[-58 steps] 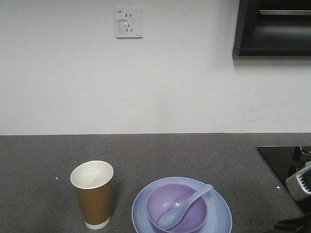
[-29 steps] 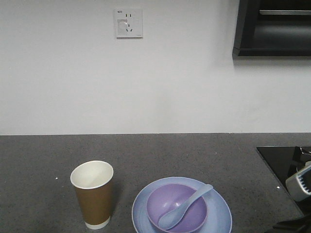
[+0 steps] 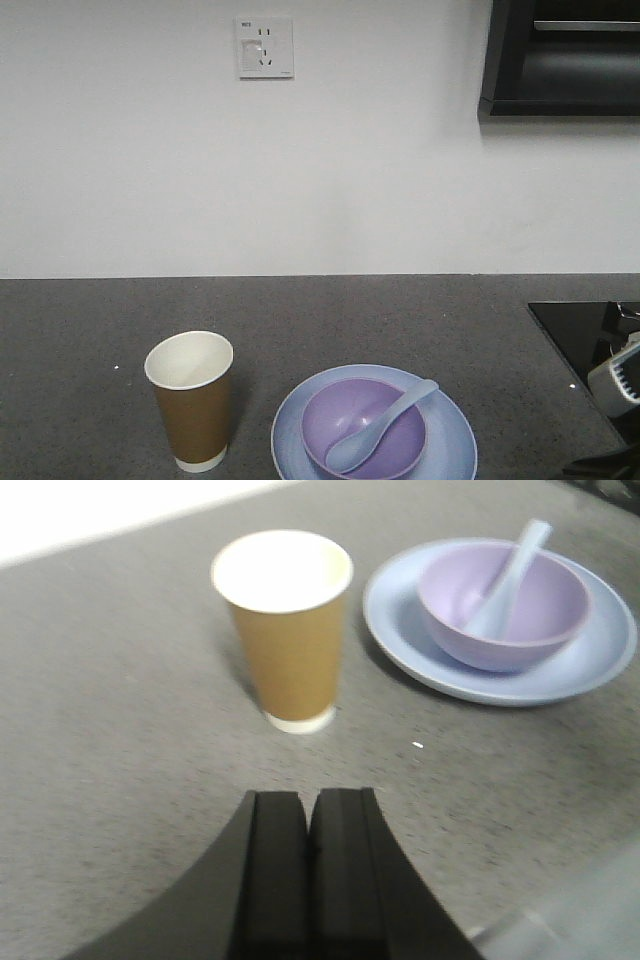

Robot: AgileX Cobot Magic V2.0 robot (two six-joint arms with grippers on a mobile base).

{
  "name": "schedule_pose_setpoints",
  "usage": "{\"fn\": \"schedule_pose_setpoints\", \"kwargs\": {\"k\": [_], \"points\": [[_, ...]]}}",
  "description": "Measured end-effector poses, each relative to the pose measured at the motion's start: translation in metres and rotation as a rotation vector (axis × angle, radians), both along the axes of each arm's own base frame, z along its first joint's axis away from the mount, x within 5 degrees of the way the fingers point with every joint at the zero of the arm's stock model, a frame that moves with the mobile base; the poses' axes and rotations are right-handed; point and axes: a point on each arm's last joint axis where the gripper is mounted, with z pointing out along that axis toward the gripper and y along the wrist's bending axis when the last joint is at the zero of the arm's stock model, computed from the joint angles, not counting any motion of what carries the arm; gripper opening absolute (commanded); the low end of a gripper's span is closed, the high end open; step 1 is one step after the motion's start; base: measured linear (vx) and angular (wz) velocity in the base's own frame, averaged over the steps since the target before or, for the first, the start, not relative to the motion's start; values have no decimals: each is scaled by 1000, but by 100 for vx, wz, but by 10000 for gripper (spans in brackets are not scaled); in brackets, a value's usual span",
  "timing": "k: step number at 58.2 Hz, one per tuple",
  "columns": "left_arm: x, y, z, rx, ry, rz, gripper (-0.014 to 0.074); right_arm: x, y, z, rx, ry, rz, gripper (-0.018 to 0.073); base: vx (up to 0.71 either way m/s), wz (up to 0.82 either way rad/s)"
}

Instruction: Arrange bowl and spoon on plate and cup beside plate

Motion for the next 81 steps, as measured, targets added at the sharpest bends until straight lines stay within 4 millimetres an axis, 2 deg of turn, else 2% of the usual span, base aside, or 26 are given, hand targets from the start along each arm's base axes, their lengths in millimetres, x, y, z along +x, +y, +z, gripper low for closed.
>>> {"fn": "schedule_pose_setpoints", "kwargs": {"k": [10, 18, 25, 33, 43, 63, 72, 81], "points": [[-26, 14, -28, -11, -120, 137, -7, 0, 0, 0, 0, 0, 0, -12, 0, 0], [-41, 24, -66, -42, -227, 289, -7, 0, 0, 0, 0, 1, 0, -12, 0, 0], [-49, 29, -93, -60, -307, 388, -7, 0, 0, 0, -2, 5, 1, -12, 0, 0], [-48, 33, -111, -71, -345, 436, -7, -1, 0, 0, -2, 7, 1, -12, 0, 0], [-46, 36, -122, -69, -339, 468, -7, -1, 0, 0, -3, 7, 2, -12, 0, 0], [-46, 42, -126, -104, -313, 529, -7, -1, 0, 0, -3, 7, 2, -12, 0, 0], [-42, 43, -140, -123, -351, 524, -7, -1, 0, 0, -3, 7, 2, -12, 0, 0], [-42, 43, -132, -132, -455, 507, -7, -1, 0, 0, -3, 7, 2, -12, 0, 0]]}}
